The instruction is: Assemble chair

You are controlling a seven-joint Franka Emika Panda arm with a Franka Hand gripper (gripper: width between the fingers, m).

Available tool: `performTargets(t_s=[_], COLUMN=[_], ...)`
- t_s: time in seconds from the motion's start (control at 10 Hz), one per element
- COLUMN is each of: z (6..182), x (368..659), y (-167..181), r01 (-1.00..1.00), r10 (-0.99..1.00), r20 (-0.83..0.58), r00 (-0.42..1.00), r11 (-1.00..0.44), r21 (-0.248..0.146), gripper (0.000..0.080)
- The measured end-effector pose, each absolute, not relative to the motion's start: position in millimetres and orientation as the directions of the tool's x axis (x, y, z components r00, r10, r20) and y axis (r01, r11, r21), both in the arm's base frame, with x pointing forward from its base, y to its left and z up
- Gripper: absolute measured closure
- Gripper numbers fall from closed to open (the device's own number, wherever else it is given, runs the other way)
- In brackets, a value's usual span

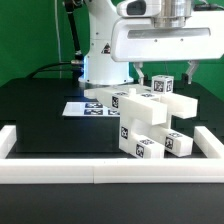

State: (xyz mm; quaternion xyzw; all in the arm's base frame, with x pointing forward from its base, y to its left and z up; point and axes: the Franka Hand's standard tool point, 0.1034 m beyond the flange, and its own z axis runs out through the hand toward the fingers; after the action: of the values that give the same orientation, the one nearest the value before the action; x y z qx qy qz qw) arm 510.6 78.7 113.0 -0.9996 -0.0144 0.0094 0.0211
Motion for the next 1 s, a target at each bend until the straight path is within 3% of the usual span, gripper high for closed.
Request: performTargets(t_s=[0.6,0.9,1.0], z=[113.0,112.9,112.9], x=[511.0,511.0,511.0], y=[74.9,74.8,74.8], r01=[0.421,0.482,0.482], r10=[0.421,0.482,0.482], r20=[-0.003,-0.001,-0.001], r00=[0.907,0.876,0.876], r11=[-0.906,-0.875,-0.875], r21=[-0.038,-0.038,-0.038], gripper=[0.0151,0.0151,0.028])
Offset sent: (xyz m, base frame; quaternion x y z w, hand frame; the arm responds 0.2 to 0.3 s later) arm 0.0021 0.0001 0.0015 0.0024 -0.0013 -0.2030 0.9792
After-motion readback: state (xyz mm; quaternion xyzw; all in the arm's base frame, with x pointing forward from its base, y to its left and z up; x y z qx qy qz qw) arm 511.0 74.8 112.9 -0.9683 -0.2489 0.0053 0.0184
